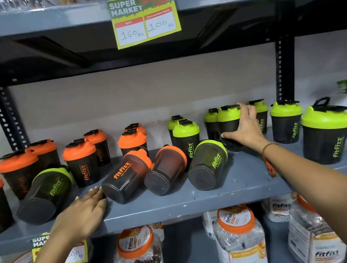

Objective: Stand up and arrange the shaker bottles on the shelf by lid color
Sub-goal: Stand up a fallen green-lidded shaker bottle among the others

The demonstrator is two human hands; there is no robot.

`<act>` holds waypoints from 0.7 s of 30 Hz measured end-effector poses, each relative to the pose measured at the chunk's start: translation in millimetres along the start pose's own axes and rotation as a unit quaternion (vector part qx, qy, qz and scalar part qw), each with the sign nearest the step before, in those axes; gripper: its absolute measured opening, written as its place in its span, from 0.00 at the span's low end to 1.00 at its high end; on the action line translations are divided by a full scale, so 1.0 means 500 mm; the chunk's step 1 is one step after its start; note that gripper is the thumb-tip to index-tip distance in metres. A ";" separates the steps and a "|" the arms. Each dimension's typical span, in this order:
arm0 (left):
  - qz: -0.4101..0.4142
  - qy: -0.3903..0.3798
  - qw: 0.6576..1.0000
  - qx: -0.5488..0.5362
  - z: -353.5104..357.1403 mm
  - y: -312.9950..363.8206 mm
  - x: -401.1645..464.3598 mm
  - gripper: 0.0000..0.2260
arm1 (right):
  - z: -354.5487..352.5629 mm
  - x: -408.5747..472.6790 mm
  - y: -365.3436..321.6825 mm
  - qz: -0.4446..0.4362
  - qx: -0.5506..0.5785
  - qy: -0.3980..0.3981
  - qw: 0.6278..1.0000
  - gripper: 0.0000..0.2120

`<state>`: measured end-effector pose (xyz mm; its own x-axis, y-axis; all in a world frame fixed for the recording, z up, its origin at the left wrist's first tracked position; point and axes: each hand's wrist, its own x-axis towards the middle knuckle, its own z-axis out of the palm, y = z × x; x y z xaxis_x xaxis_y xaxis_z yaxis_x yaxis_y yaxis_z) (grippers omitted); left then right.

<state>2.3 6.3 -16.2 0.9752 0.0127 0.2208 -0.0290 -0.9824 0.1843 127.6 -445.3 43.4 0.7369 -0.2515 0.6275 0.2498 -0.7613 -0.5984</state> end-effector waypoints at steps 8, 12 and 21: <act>-0.002 0.002 1.000 -0.005 -0.002 0.004 -0.004 0.22 | 0.027 -0.040 0.007 0.000 -0.051 0.030 0.998 0.47; -0.006 0.003 1.000 -0.003 -0.003 0.004 -0.003 0.22 | 0.027 -0.054 0.005 -0.009 -0.057 0.037 0.998 0.48; -0.001 -0.002 1.000 -0.001 -0.002 0.004 -0.004 0.22 | -0.041 -0.110 -0.021 -0.046 0.045 0.227 0.972 0.33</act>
<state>0.1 4.3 -15.3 0.9763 0.0146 0.2158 -0.0268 -0.9819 0.1876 71.4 -435.5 25.4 0.3618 -0.4378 0.8231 0.3700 -0.7429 -0.5578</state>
